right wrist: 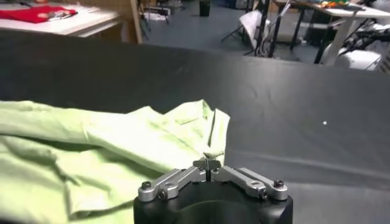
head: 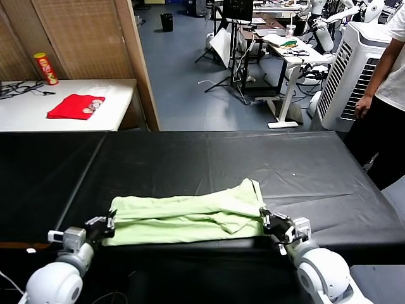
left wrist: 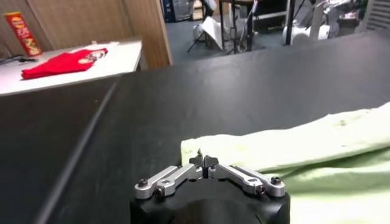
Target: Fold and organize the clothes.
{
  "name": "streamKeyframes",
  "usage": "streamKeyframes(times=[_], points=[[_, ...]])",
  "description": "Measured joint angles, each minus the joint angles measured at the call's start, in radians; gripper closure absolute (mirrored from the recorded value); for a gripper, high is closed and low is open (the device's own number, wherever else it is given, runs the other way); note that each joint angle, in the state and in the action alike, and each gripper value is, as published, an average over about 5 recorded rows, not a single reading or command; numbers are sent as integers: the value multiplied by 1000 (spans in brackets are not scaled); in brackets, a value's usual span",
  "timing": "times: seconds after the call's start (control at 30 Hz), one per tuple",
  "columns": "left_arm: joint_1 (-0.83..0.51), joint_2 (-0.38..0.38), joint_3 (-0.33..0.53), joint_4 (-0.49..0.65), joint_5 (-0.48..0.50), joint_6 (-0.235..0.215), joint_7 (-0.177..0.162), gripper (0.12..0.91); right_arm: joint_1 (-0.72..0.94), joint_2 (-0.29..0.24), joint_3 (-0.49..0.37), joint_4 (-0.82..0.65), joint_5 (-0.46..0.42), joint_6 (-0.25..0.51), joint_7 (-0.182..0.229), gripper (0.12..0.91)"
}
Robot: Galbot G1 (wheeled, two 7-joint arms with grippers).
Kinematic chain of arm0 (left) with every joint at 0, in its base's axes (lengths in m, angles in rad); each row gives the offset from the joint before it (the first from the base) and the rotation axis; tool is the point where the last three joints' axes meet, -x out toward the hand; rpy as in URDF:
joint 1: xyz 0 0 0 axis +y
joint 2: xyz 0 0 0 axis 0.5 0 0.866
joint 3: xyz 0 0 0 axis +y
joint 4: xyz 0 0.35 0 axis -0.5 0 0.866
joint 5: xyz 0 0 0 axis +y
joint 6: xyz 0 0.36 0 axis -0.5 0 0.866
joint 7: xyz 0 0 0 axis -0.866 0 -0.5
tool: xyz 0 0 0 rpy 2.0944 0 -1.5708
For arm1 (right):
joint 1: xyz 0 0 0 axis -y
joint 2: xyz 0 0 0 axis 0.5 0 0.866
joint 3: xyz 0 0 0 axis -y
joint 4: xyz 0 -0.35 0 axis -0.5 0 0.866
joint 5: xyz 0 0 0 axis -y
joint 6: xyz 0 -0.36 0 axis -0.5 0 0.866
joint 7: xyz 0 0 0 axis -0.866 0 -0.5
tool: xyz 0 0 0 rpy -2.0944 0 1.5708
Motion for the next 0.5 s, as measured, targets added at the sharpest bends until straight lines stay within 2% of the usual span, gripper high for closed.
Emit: streamKeyframes(times=[0.17,0.23,0.33,0.5], points=[[-8,-5,-10,-12,-15,8,0,347,11,2,32,33,33,16,11,381],[-22,-11,-15,-8,-34,8,-1,281,35,12,35,20,28,41,17,290],[-59,-21,-15,14,-75,8,2,240,90,36,22,-25,5,71,19,236],[-139,-33,2,79,-131,16,10,232,198,80,-32,-137,-26,85,13,227]])
